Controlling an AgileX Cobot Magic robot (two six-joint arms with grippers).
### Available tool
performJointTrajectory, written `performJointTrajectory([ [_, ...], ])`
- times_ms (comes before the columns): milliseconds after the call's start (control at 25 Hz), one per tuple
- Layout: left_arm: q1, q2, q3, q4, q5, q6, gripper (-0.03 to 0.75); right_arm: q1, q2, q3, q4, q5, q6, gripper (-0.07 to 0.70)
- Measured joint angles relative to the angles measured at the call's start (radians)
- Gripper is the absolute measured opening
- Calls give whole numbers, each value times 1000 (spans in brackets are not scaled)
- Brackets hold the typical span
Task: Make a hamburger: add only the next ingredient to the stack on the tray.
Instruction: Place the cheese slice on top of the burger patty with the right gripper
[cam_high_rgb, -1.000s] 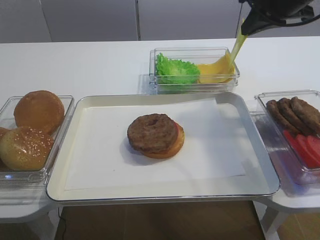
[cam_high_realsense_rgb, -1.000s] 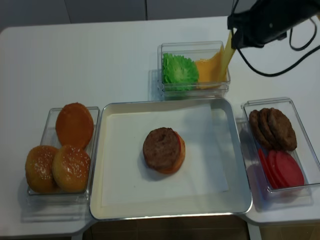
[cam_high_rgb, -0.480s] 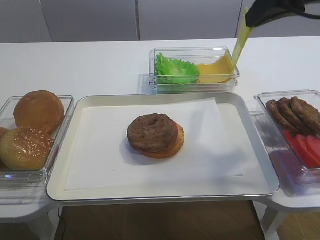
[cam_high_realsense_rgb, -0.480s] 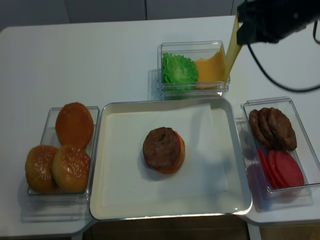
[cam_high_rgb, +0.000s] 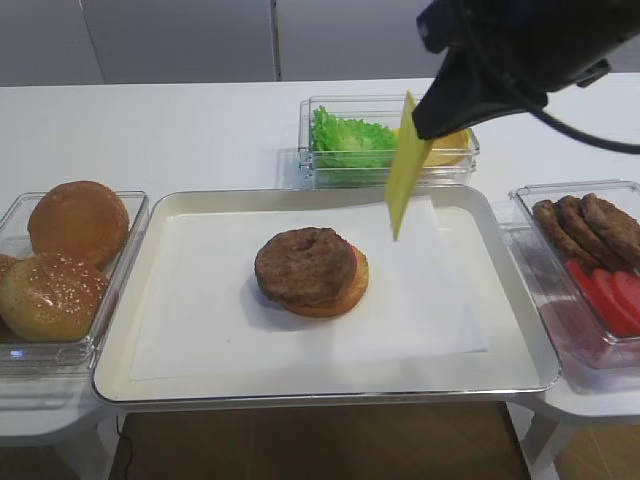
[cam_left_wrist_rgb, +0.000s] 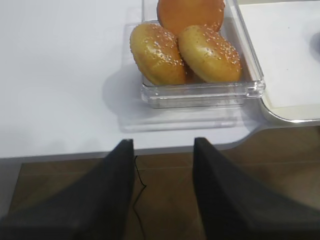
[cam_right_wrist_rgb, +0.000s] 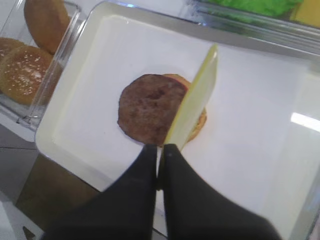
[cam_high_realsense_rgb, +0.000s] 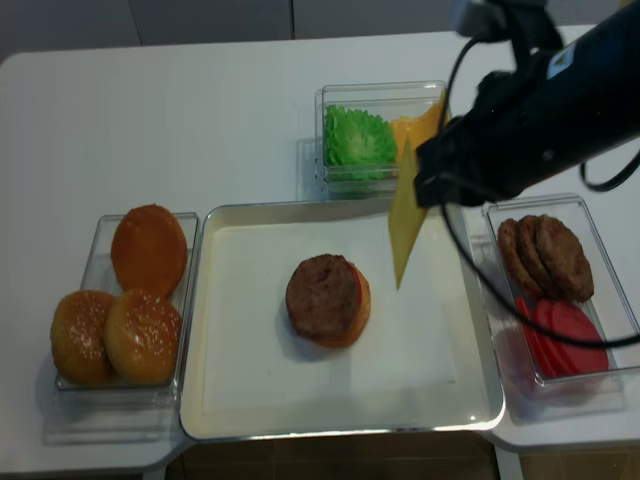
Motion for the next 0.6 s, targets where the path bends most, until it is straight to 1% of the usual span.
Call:
performJointTrajectory([
  [280, 0, 0, 0, 0, 0, 0, 293, 173, 30, 11, 17, -98, 35, 36],
  [400, 0, 0, 0, 0, 0, 0, 293, 220, 80, 11, 51, -140, 35, 36],
  [520, 0, 0, 0, 0, 0, 0, 293, 255, 122, 11, 106, -191, 3, 36],
  [600, 0, 0, 0, 0, 0, 0, 293, 272, 146, 11, 137, -214, -10, 36],
])
